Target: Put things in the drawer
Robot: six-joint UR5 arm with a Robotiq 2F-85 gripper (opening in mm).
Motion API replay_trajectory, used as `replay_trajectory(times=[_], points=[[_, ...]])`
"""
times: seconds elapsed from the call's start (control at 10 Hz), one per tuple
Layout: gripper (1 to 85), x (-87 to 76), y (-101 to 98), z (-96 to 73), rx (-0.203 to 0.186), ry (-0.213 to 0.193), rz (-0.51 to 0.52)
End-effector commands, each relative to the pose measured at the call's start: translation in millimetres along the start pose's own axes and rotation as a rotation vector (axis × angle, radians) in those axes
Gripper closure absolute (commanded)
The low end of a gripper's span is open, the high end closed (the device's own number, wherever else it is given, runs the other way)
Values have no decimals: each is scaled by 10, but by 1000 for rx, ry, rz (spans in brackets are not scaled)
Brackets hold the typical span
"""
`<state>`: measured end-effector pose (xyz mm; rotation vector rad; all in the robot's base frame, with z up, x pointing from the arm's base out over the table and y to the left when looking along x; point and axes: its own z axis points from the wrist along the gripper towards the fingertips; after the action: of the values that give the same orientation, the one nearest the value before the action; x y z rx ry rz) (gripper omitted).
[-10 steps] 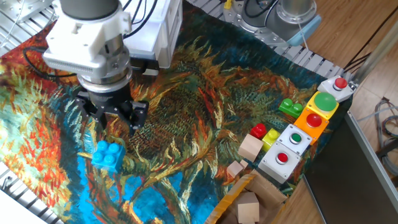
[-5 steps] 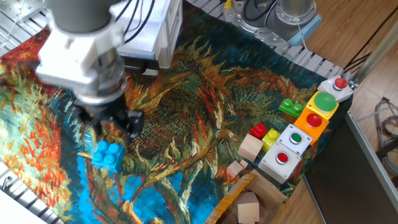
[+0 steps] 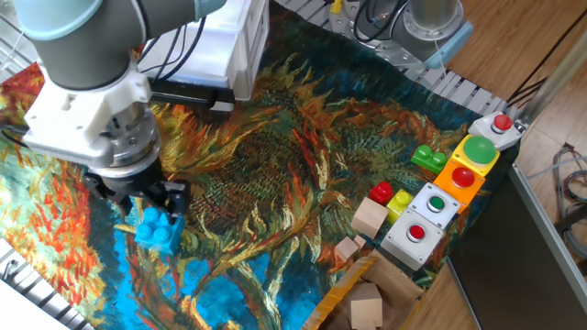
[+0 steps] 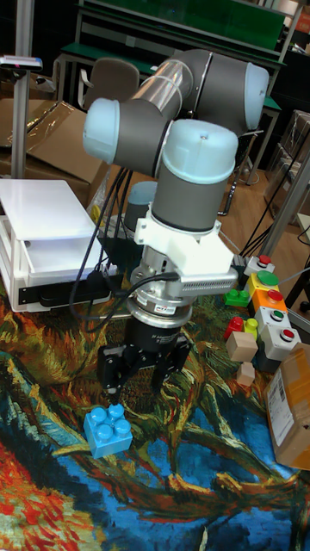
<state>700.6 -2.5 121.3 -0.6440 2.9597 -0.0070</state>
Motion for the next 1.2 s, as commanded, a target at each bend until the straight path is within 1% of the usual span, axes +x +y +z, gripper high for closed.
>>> replay_trajectory(times=[0.0,0.1,0.2,0.3,0.4,0.5,0.6,0.7,0.8,0.9,1.1], points=[[207,106,-255,171,36,48,103],[207,237,-318,191,44,65,117],[203,228,-219,148,13,55,128],[207,202,-161,149,-10,46,129],[207,201,-130,148,-22,46,142],[207,224,-163,148,-8,55,145],[207,211,-108,174,-31,59,156],[203,177,-113,267,-38,63,129],[190,164,-75,341,-61,61,118],[163,155,-37,371,-71,62,109],[130,137,-59,314,-56,49,61]])
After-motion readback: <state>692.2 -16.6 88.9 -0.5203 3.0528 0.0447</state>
